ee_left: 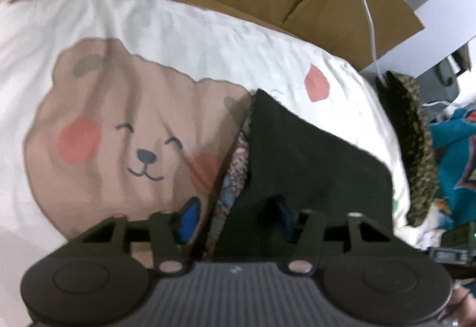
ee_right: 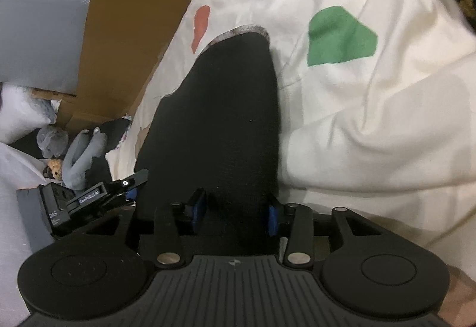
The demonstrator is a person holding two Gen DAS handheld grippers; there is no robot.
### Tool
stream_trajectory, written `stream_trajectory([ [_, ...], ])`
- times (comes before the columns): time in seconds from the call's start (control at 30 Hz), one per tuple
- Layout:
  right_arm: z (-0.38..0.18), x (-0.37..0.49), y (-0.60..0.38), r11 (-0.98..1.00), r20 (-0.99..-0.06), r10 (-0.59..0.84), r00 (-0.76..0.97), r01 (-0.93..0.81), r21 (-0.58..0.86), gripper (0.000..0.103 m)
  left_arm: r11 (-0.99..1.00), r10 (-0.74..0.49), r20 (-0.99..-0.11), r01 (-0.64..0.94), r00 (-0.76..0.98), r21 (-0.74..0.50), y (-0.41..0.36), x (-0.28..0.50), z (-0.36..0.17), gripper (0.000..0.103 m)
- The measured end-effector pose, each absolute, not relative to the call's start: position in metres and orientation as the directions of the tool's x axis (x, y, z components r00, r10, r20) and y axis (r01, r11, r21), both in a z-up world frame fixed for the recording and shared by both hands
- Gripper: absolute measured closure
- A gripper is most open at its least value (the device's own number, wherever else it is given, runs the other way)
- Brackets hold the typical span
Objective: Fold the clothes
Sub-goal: 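Pinch the folded shorts edges together with both tools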
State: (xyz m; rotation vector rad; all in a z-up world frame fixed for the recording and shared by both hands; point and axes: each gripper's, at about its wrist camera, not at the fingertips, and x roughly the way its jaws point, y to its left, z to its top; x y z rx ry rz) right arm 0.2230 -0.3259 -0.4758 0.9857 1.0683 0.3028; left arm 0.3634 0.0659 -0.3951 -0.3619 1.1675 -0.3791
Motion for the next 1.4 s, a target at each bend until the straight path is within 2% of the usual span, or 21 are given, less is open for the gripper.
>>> stream_trajectory([
  [0.07,-0.477,0.225,-0.324,0.558,-0.591,0.642,0.489,0.23,0.797,0.094,0.882,-0.466,-0.814,0.111,0.347,-0.458,0.063,0.362,-0.394,0.058],
  [0.2,-0.468,0.228,-0.322,0.567,-0.587,0.639,0.497,0.211,0.796,0.095,0.881,-0.469,-0.811,0.118,0.349,-0.458,0.062,0.361,-0.393,0.064],
  [0.57,-0.435,0.246,-0.345,0.618,-0.599,0.601,0.53,0.168,0.768,0.096,0.858,-0.506,-0.801,0.089,0.32,-0.506,0.05,0.356,-0.39,0.07],
  [0.63,-0.431,0.251,-0.355,0.632,-0.607,0.586,0.537,0.166,0.757,0.096,0.855,-0.514,-0.796,0.117,0.319,-0.505,0.044,0.354,-0.389,0.07],
  [0.73,-0.434,0.256,-0.365,0.647,-0.63,0.58,0.516,0.177,0.741,0.095,0.873,-0.486,-0.809,0.149,0.331,-0.464,0.036,0.355,-0.386,0.06],
  [0.83,-0.443,0.257,-0.37,0.649,-0.65,0.579,0.493,0.204,0.733,0.087,0.878,-0.479,-0.815,0.154,0.327,-0.454,0.034,0.359,-0.388,0.052],
  [0.97,-0.456,0.257,-0.378,0.622,-0.636,0.588,0.5,0.223,0.751,0.068,0.866,-0.499,-0.813,0.144,0.301,-0.478,0.035,0.364,-0.397,0.039],
  [1.2,-0.469,0.268,-0.379,0.617,-0.626,0.608,0.489,0.206,0.76,0.064,0.846,-0.532,-0.793,0.151,0.297,-0.511,0.027,0.366,-0.408,0.023],
  [1.23,-0.471,0.27,-0.378,0.619,-0.628,0.605,0.489,0.207,0.758,0.064,0.848,-0.53,-0.793,0.158,0.3,-0.507,0.025,0.367,-0.407,0.024],
  [1.3,-0.473,0.274,-0.376,0.62,-0.626,0.603,0.495,0.202,0.758,0.064,0.854,-0.52,-0.798,0.166,0.306,-0.493,0.021,0.368,-0.406,0.04],
  [1.33,-0.472,0.276,-0.375,0.621,-0.622,0.603,0.5,0.195,0.759,0.065,0.855,-0.519,-0.797,0.167,0.309,-0.491,0.021,0.369,-0.406,0.043],
  [1.37,-0.471,0.278,-0.374,0.626,-0.62,0.602,0.504,0.184,0.758,0.066,0.853,-0.522,-0.794,0.167,0.311,-0.495,0.022,0.369,-0.405,0.051],
  [1.4,-0.469,0.28,-0.372,0.633,-0.619,0.599,0.508,0.172,0.755,0.07,0.85,-0.527,-0.79,0.168,0.314,-0.5,0.024,0.369,-0.404,0.058],
])
